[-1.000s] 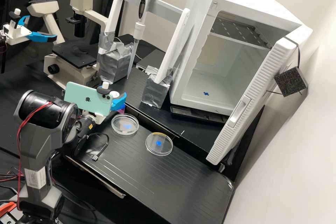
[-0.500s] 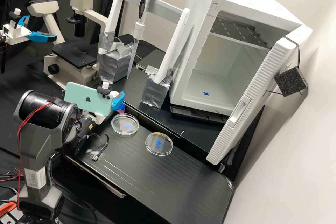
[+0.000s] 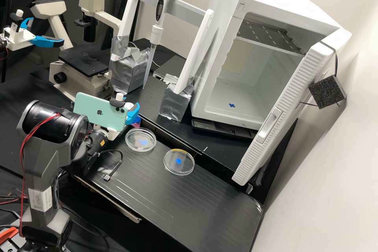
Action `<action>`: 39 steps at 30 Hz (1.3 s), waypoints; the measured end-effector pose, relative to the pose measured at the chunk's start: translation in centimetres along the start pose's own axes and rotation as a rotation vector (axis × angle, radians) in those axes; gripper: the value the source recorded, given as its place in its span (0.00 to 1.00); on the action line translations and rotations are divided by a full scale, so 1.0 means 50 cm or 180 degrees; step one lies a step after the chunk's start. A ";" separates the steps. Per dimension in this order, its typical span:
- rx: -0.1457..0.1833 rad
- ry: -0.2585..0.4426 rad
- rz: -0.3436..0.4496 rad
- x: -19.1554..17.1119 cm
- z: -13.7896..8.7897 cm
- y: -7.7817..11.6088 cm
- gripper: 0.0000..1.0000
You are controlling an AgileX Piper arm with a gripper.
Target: Open the bottle
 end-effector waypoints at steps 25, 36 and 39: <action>0.0017 0.0164 0.0201 -0.010 -0.022 0.035 0.00; 0.0043 0.0265 0.0254 -0.088 -0.025 0.049 0.00; 0.0042 0.0280 0.0214 -0.117 -0.021 0.045 0.00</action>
